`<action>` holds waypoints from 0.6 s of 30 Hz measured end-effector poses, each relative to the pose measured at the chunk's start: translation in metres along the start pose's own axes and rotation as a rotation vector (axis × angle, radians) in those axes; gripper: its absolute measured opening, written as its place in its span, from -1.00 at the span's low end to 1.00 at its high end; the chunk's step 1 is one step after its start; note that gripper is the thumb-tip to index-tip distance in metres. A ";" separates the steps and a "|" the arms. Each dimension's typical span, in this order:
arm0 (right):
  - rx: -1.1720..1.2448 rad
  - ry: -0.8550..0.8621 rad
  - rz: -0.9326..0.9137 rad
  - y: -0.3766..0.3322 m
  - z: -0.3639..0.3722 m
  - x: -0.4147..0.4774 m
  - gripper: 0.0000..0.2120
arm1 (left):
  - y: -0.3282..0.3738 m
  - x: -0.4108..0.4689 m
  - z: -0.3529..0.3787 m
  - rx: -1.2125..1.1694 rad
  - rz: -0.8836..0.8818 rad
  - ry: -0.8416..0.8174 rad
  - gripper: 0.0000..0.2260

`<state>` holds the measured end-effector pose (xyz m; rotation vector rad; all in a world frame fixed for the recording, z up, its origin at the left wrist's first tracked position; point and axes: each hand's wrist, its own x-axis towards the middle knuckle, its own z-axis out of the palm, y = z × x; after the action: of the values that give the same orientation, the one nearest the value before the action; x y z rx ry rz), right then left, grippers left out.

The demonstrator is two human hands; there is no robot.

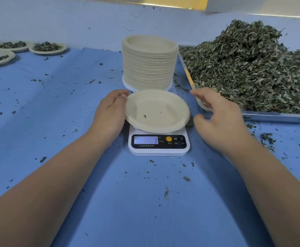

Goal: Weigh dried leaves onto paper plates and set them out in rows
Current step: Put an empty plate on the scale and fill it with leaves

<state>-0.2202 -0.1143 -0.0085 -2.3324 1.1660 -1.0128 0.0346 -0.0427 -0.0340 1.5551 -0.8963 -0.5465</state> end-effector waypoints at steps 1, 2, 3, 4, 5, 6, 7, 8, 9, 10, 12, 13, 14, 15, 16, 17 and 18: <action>0.017 -0.074 0.003 -0.002 0.000 -0.007 -0.39 | 0.000 0.000 0.000 0.006 0.007 -0.006 -0.70; 0.026 -0.148 -0.004 -0.003 0.001 -0.013 -0.35 | 0.001 -0.001 0.001 0.015 0.009 -0.013 -0.68; 0.012 -0.204 -0.022 -0.003 0.002 -0.016 -0.31 | 0.001 -0.001 0.001 0.027 0.010 -0.018 -0.66; -0.024 -0.237 -0.042 -0.003 0.003 -0.018 -0.28 | 0.001 -0.002 0.002 0.043 0.013 -0.023 -0.65; -0.066 -0.253 -0.056 -0.003 0.005 -0.017 -0.26 | 0.001 -0.002 0.002 0.056 0.017 -0.027 -0.65; -0.097 -0.260 -0.063 -0.004 0.006 -0.016 -0.25 | 0.001 -0.003 0.002 0.060 0.018 -0.031 -0.66; -0.110 -0.267 -0.065 -0.005 0.007 -0.015 -0.25 | 0.002 -0.003 0.002 0.059 0.017 -0.031 -0.66; -0.113 -0.274 -0.065 -0.006 0.007 -0.015 -0.24 | 0.002 -0.003 0.001 0.056 0.017 -0.031 -0.67; -0.116 -0.280 -0.066 -0.006 0.008 -0.015 -0.23 | 0.003 -0.003 0.001 0.056 0.019 -0.030 -0.67; -0.121 -0.286 -0.069 -0.006 0.007 -0.015 -0.22 | 0.003 -0.003 0.000 0.055 0.022 -0.032 -0.67; -0.121 -0.311 -0.069 -0.003 0.005 -0.015 -0.19 | 0.002 -0.002 0.000 0.051 0.029 -0.035 -0.67; -0.112 -0.328 -0.067 -0.002 0.004 -0.015 -0.17 | 0.002 -0.002 0.000 0.057 0.034 -0.036 -0.67; -0.105 -0.342 -0.067 0.000 0.003 -0.014 -0.15 | 0.001 -0.002 0.000 0.063 0.040 -0.037 -0.67; -0.102 -0.348 -0.068 0.001 0.002 -0.014 -0.13 | 0.001 -0.002 0.001 0.064 0.042 -0.036 -0.68; -0.103 -0.350 -0.072 0.001 0.002 -0.014 -0.12 | 0.001 -0.002 0.001 0.061 0.042 -0.035 -0.69; -0.103 -0.353 -0.077 0.001 0.003 -0.013 -0.11 | 0.000 -0.001 0.001 0.059 0.040 -0.032 -0.69; -0.103 -0.360 -0.075 0.000 0.003 -0.013 -0.10 | 0.000 -0.001 0.001 0.060 0.039 -0.031 -0.70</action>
<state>-0.2234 -0.1040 -0.0165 -2.5188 1.0145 -0.5318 0.0331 -0.0425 -0.0347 1.5838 -0.9725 -0.5215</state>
